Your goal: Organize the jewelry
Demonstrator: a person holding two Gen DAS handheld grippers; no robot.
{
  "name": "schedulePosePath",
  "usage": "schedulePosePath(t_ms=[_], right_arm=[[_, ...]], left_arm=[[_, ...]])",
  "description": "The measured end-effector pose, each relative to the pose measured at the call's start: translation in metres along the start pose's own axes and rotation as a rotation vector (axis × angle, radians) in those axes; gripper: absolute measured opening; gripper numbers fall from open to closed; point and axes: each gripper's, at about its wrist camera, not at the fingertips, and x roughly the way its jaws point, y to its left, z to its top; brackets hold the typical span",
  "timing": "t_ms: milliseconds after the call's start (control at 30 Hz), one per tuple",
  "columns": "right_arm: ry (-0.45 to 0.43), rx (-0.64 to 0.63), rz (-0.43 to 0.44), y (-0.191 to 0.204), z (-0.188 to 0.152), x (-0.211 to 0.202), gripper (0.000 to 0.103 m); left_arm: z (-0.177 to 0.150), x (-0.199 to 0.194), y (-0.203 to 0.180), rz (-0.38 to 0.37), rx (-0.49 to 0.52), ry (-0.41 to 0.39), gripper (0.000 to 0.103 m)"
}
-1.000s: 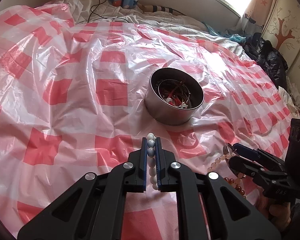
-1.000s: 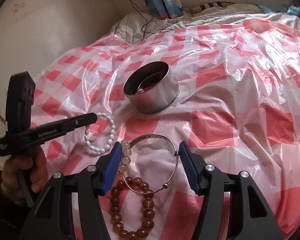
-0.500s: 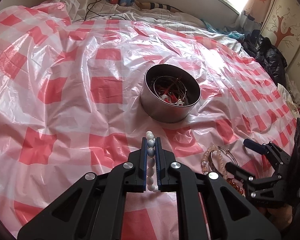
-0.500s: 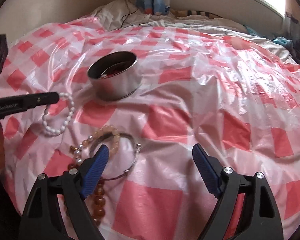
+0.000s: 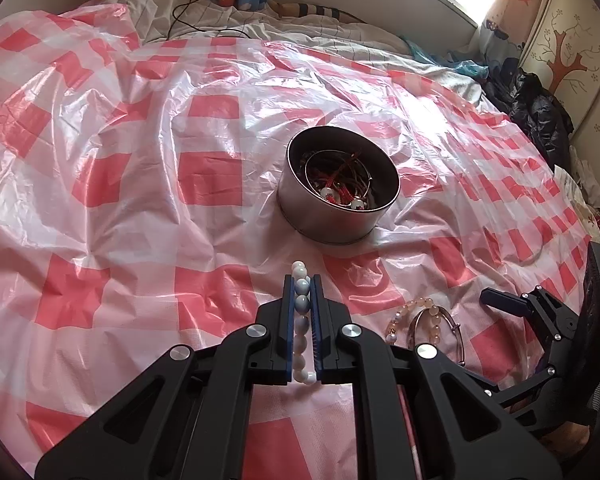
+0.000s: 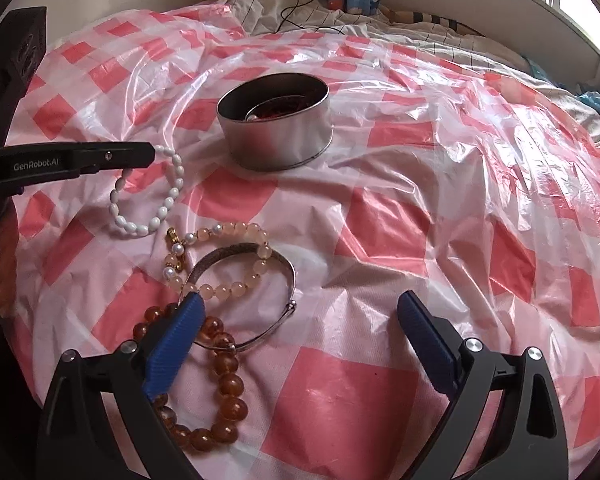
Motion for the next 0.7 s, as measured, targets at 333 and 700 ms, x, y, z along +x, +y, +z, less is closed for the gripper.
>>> schedulePosePath(t_ms=[333, 700], right_arm=[[-0.031, 0.036, 0.144, -0.003, -0.004, -0.015, 0.086], [-0.015, 0.043, 0.154, 0.003, -0.003, -0.003, 0.06]], left_arm=[[0.001, 0.0, -0.004, -0.005, 0.007, 0.002, 0.007], [0.001, -0.001, -0.004, -0.007, 0.006, 0.002, 0.007]])
